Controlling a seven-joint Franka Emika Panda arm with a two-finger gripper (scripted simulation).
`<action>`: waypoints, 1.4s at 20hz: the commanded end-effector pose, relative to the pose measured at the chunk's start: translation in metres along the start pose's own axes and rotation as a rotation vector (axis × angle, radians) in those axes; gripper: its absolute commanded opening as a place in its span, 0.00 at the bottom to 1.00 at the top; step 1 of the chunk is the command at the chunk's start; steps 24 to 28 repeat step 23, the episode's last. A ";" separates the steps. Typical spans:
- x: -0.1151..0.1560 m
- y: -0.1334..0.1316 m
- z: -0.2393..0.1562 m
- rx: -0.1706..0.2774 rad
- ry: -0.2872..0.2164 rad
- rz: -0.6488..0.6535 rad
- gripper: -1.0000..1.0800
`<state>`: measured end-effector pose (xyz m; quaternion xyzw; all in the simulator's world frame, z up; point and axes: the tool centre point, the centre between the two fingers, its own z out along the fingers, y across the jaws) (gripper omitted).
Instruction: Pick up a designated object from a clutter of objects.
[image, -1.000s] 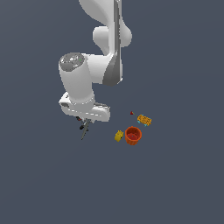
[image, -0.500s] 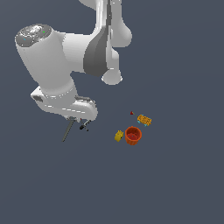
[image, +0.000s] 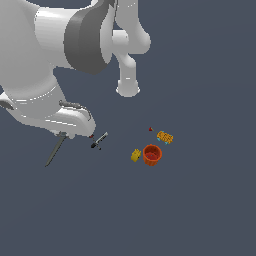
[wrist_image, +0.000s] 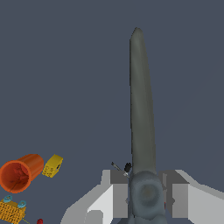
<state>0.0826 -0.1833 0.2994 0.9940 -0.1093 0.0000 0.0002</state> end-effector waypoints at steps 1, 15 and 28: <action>0.009 0.005 -0.013 0.000 0.000 0.000 0.00; 0.042 0.023 -0.054 0.000 0.000 -0.001 0.00; 0.047 0.025 -0.059 0.000 0.000 -0.001 0.00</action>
